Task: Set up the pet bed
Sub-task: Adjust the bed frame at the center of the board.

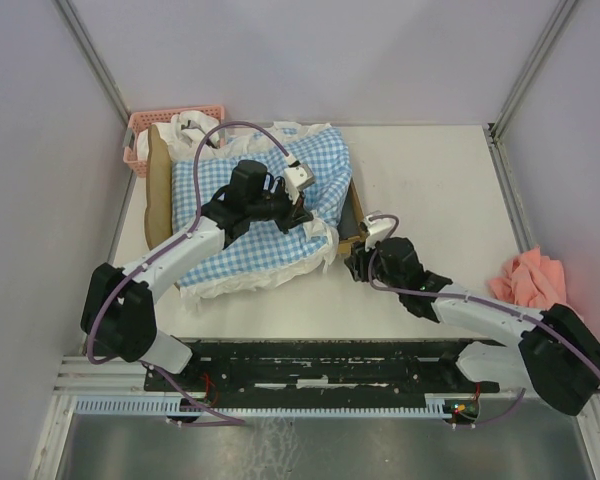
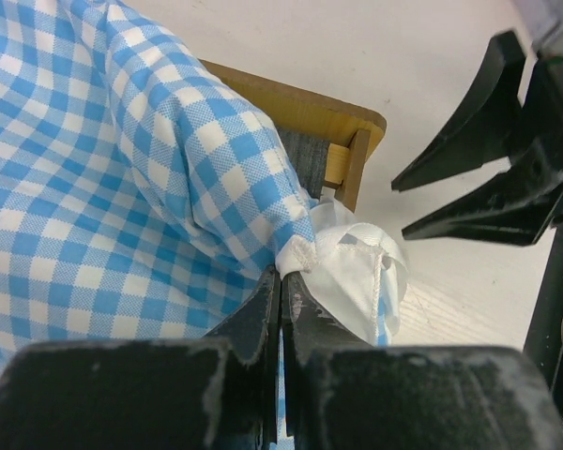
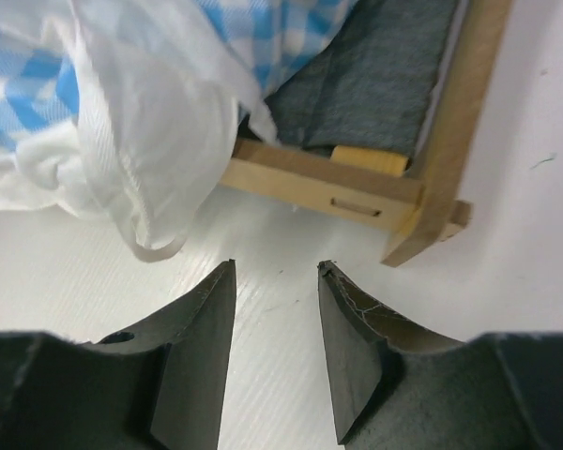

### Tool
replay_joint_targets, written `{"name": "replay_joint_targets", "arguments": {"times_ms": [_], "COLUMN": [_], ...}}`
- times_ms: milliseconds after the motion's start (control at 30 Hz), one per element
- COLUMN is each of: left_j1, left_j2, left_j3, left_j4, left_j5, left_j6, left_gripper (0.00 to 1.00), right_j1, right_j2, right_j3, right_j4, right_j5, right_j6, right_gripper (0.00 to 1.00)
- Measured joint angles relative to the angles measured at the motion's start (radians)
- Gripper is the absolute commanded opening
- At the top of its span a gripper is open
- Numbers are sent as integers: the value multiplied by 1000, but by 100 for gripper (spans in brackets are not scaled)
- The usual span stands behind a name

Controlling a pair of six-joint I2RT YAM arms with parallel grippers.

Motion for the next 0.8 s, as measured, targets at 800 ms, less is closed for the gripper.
{"name": "replay_joint_targets", "arguments": {"times_ms": [800], "left_j1": [0], "left_j2": [2], "left_j3": [-21], "left_j4": [53], "left_j5": [26], "left_j6": [-123], "left_gripper": [3], "right_j1": [174], "right_j2": [698], "right_j3": [-118], "right_j4": [978], "right_j5": [307], "right_j6": [-179], "right_gripper": [54]}}
